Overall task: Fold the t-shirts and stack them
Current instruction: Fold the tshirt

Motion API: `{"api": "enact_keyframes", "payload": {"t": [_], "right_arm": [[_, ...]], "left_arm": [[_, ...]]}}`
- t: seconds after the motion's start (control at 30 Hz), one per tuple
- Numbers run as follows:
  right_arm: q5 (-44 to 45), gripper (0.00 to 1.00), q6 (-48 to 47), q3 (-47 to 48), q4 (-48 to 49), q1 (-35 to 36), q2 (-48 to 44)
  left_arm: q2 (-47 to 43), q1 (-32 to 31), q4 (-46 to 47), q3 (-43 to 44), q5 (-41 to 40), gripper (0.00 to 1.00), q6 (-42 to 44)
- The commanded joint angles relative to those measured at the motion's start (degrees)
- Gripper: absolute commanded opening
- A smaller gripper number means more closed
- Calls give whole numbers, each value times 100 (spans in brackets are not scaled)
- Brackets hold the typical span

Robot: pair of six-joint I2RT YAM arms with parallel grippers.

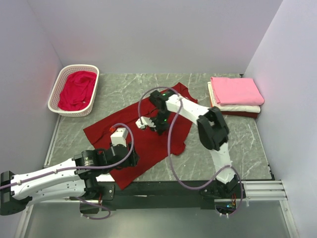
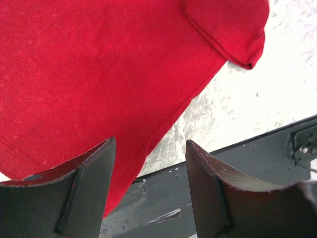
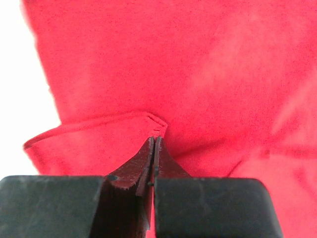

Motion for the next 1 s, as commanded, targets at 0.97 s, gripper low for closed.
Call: {"api": "enact_keyframes", "payload": {"t": [0.97], "right_arm": [[-1754,0,-1660,-3146,-124,-3911,-3095]], "left_arm": [[3763,-834,-2658,1348,2450,38,184]]}}
